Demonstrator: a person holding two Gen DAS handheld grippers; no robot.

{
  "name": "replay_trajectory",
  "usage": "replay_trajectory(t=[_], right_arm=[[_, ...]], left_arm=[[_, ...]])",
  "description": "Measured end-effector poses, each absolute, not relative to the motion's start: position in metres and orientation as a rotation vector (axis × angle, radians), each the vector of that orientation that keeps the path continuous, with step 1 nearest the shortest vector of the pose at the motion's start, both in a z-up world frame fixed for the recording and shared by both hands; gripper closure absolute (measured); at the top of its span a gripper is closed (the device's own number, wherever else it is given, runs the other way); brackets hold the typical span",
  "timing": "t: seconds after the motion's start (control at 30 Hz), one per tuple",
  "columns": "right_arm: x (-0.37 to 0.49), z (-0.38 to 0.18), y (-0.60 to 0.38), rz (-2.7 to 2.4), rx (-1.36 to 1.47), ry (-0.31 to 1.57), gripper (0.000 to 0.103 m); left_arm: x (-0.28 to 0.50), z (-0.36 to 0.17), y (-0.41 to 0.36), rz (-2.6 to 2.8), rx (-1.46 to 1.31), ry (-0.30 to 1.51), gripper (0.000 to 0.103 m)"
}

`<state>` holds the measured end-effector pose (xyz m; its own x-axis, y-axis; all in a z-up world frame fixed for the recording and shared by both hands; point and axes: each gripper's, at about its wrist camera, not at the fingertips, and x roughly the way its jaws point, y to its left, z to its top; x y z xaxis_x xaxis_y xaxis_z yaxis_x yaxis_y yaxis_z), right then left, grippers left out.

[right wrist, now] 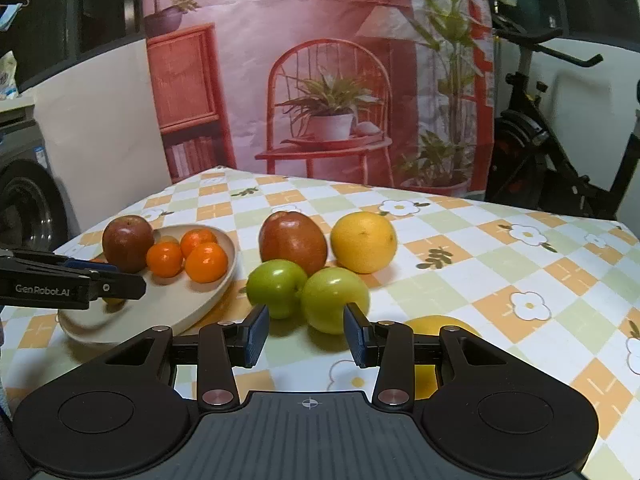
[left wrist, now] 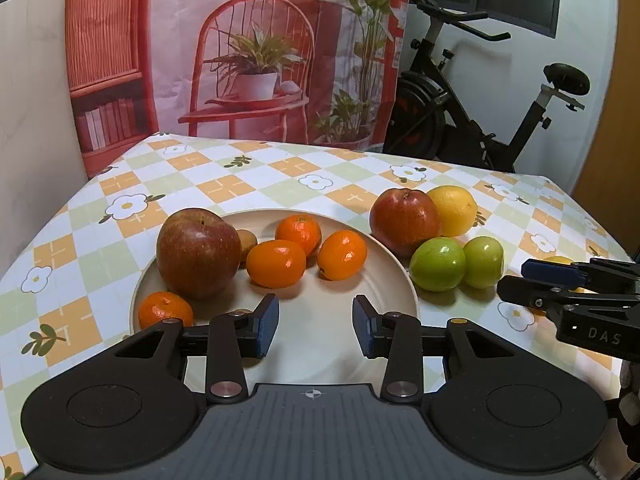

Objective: Organize fruits
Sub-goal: 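Move both tools back toward the yellow grapefruit and remaining fruit, then close the right gripper on the yellow grapefruit while the left gripper closes on a lemon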

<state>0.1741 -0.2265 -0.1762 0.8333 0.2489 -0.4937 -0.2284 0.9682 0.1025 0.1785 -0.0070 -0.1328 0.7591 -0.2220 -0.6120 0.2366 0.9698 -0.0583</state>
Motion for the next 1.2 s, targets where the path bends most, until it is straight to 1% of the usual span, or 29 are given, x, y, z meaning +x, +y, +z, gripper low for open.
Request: replay_trajectory(t=[0.07, 0.13, 0.17, 0.2, 0.5, 0.87, 1.03, 1.2], right_arm=[[0.172, -0.175, -0.229, 0.246, 0.041, 0.522, 0.065], [0.169, -0.173, -0.234, 0.236, 0.042, 0.510, 0.065], [0.168, -0.171, -0.236, 0.230, 0.044, 0.506, 0.065], [0.167, -0.170, -0.238, 0.222, 0.047, 0.502, 0.065], [0.159, -0.167, -0.254, 0.175, 0.045, 0.480, 0.065], [0.154, -0.167, -0.268, 0.134, -0.009, 0.498, 0.061], [0.146, -0.170, -0.276, 0.122, -0.045, 0.505, 0.060], [0.135, -0.175, -0.293, 0.106, -0.022, 0.516, 0.059]], left_arm=[[0.179, -0.132, -0.008, -0.250, 0.025, 0.661, 0.058], [0.178, -0.132, -0.009, -0.248, 0.032, 0.656, 0.055], [0.178, -0.131, -0.010, -0.248, 0.035, 0.654, 0.051], [0.177, -0.131, -0.010, -0.248, 0.038, 0.650, 0.051], [0.176, -0.130, -0.013, -0.260, 0.055, 0.647, 0.051], [0.189, -0.126, -0.018, -0.312, 0.028, 0.694, 0.050], [0.200, -0.123, -0.028, -0.350, -0.006, 0.729, 0.049], [0.209, -0.119, -0.051, -0.411, 0.000, 0.739, 0.049]])
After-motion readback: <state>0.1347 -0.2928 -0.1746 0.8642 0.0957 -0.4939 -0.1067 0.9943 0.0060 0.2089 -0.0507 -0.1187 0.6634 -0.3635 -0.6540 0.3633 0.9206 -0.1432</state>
